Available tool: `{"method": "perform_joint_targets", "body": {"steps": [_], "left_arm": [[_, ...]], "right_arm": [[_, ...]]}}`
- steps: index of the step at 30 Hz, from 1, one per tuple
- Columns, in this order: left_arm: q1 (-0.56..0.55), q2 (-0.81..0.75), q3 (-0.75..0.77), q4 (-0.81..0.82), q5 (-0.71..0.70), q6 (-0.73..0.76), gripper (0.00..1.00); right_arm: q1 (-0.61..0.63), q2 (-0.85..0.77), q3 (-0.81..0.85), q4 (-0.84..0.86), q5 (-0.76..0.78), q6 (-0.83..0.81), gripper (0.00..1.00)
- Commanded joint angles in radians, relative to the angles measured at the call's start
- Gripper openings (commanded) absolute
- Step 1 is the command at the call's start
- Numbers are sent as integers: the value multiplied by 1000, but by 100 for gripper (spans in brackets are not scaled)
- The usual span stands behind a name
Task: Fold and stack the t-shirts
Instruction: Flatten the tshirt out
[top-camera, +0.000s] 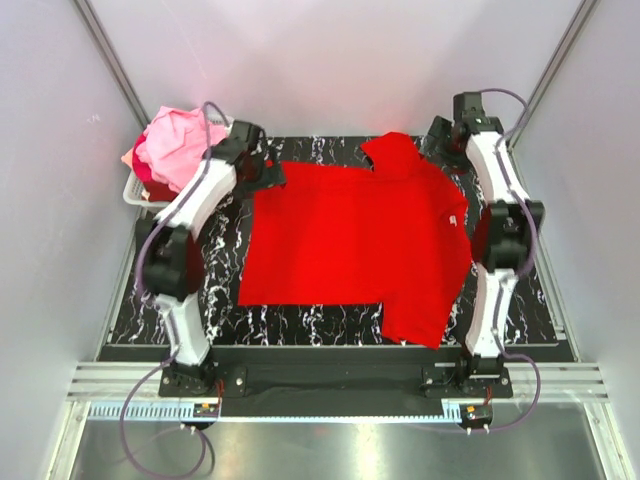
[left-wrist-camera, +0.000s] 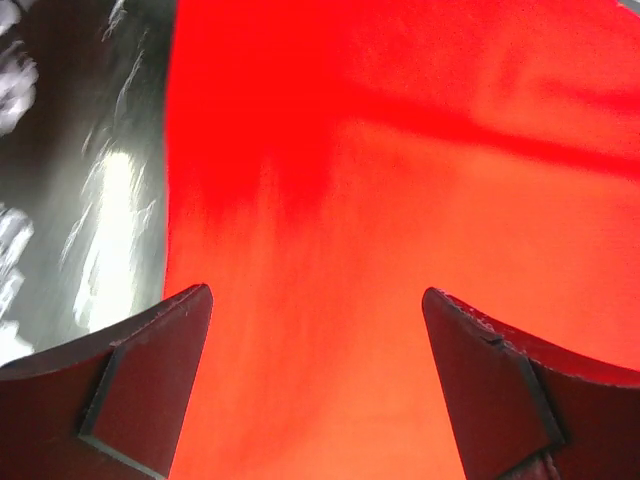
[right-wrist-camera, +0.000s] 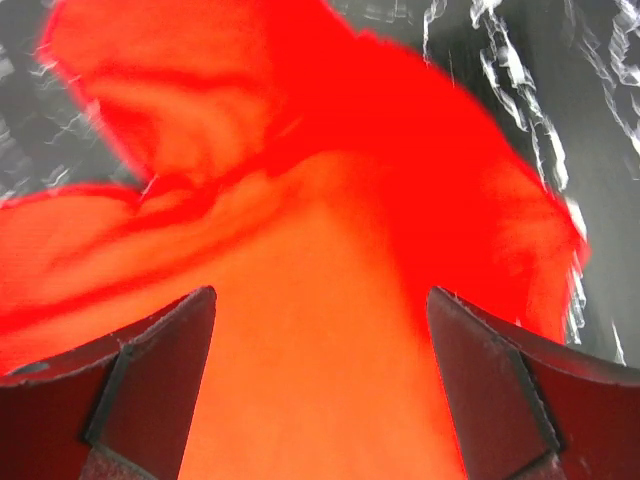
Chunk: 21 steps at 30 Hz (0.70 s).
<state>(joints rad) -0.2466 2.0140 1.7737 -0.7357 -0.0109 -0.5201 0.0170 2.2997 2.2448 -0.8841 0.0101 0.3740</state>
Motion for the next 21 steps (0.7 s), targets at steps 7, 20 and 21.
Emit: {"method": "perform_joint_targets", "body": {"steps": [7,20,21], "left_arm": [[-11,-702,-761,45,-81,-107,93],[-174,-1022,-1203,58,-251,-420,80],[-174,-1020,-1220,62,-262,-425,80]], "right_arm": [[86,-829,-883,97,-41,212,94],[701,-1209,-1401,56,157,634,96],[719,-1215,-1395,36,172,635,96]]}}
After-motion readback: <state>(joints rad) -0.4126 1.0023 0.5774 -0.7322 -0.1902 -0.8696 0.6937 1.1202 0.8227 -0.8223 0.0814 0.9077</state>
